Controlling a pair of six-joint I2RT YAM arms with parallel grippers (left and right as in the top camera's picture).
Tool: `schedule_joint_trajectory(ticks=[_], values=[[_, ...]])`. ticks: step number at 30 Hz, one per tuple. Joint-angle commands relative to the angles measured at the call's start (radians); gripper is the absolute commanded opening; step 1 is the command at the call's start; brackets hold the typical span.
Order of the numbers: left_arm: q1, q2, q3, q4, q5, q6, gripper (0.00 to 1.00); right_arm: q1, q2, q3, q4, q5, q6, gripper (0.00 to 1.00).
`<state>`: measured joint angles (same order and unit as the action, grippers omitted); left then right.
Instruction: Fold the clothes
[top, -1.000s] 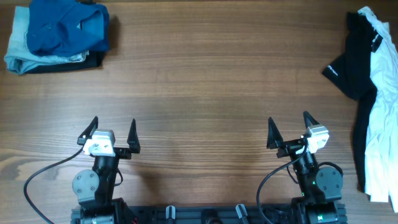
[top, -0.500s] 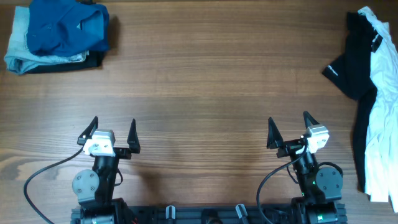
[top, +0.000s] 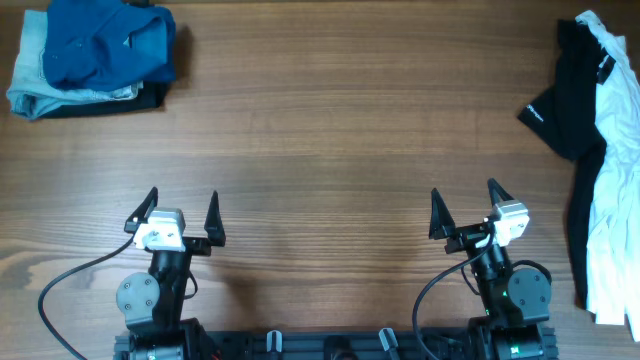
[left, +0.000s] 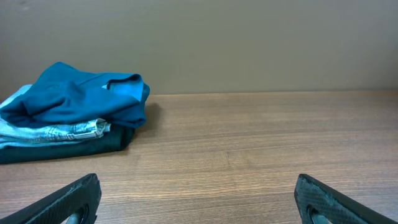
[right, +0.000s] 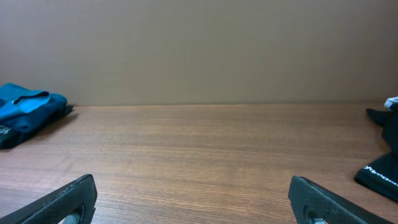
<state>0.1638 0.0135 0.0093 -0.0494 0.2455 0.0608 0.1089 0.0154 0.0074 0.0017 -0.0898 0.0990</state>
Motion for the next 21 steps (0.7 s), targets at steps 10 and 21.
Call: schedule_joint_trajectory(ticks=[10, 21], values=[[-0.005, -0.011, -0.003, -0.004, 0.012, -0.017, 1.0, 0.005, -0.011, -0.002, 0.002, 0.039, -0.047, 1.0], [-0.005, -0.008, -0.003, 0.001, 0.037, -0.018, 1.0, 0.005, -0.005, -0.002, 0.002, 0.046, -0.047, 1.0]])
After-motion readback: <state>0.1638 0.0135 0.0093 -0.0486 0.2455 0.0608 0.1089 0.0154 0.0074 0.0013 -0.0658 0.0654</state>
